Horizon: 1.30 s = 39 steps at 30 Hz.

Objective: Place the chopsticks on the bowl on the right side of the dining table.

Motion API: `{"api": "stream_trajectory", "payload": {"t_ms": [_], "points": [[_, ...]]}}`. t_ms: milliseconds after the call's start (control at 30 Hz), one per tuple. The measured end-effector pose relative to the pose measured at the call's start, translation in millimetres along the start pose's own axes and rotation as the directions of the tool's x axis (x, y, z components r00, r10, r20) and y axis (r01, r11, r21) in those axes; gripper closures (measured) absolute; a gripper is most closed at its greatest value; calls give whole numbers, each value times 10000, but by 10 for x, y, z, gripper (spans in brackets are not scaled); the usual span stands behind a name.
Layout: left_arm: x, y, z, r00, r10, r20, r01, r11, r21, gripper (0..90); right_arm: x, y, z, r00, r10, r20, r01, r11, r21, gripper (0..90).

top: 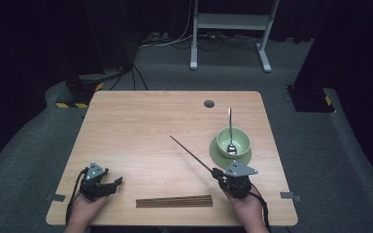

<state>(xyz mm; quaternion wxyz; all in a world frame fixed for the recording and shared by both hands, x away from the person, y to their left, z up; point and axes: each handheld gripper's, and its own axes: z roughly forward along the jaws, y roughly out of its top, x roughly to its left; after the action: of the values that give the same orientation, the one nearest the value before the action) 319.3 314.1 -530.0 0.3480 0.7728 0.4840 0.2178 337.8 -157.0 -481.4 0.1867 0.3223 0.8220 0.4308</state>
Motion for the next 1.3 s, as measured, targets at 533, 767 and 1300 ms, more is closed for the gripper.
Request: {"api": "stream_trajectory", "payload": {"t_ms": [533, 767, 1300], "points": [[-4, 1, 0, 10000, 4, -49, -4, 10000, 3, 289, -165, 117, -123, 9977, 550, 408, -530, 9975, -477, 842], [-6, -1, -2, 10000, -3, -67, 3, 10000, -5, 289, -272, 276, -94, 9956, 526, 775, -494, 9979, -426, 842], [-3, -1, -1, 9999, -96, -137, 96, 10000, 1, 288, -533, 116, -260, 9840, 874, 1554, -807, 9955, -489, 842]]}}
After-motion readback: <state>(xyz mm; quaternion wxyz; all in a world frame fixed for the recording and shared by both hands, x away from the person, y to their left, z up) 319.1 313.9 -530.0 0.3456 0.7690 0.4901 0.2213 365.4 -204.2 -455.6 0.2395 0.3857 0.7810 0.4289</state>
